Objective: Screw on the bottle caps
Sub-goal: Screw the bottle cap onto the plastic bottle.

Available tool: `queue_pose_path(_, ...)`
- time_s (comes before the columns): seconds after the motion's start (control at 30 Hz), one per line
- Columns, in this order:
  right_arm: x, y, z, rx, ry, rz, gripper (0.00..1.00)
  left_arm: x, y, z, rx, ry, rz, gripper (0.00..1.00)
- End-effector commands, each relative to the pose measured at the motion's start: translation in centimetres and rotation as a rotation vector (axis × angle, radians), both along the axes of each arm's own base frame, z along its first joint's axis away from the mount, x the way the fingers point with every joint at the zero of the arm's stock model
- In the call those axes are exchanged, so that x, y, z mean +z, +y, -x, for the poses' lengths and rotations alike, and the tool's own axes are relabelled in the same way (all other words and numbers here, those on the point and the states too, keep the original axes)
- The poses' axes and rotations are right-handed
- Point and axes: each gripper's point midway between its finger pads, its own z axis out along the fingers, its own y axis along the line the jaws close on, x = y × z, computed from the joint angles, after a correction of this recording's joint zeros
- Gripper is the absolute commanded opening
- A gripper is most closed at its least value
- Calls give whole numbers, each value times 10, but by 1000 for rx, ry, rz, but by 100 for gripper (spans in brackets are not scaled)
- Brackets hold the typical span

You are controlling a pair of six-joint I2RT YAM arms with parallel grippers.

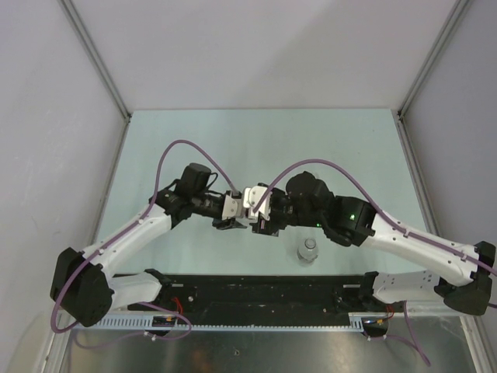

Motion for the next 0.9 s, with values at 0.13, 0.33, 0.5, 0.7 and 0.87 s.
queue_pose_path(0.13, -3, 11, 0, 34, 23, -14, 62, 9, -1, 2, -23, -47, 16, 52)
queue_pose_path(0.33, -5, 11, -3, 16, 25, -9, 55, 10, -2, 1, -23, -42, 16, 52)
queue_pose_path(0.5, -11, 10, -8, -17, 28, 14, 48, 16, -4, -2, -13, -40, 20, 52)
queue_pose_path(0.7, -15, 12, -8, -39, 50, 14, 26, 23, -5, -3, -13, -53, 33, 52)
queue_pose_path(0.87, -16, 12, -19, -182, 125, -32, 3, 33, -7, -17, 39, -57, 22, 52)
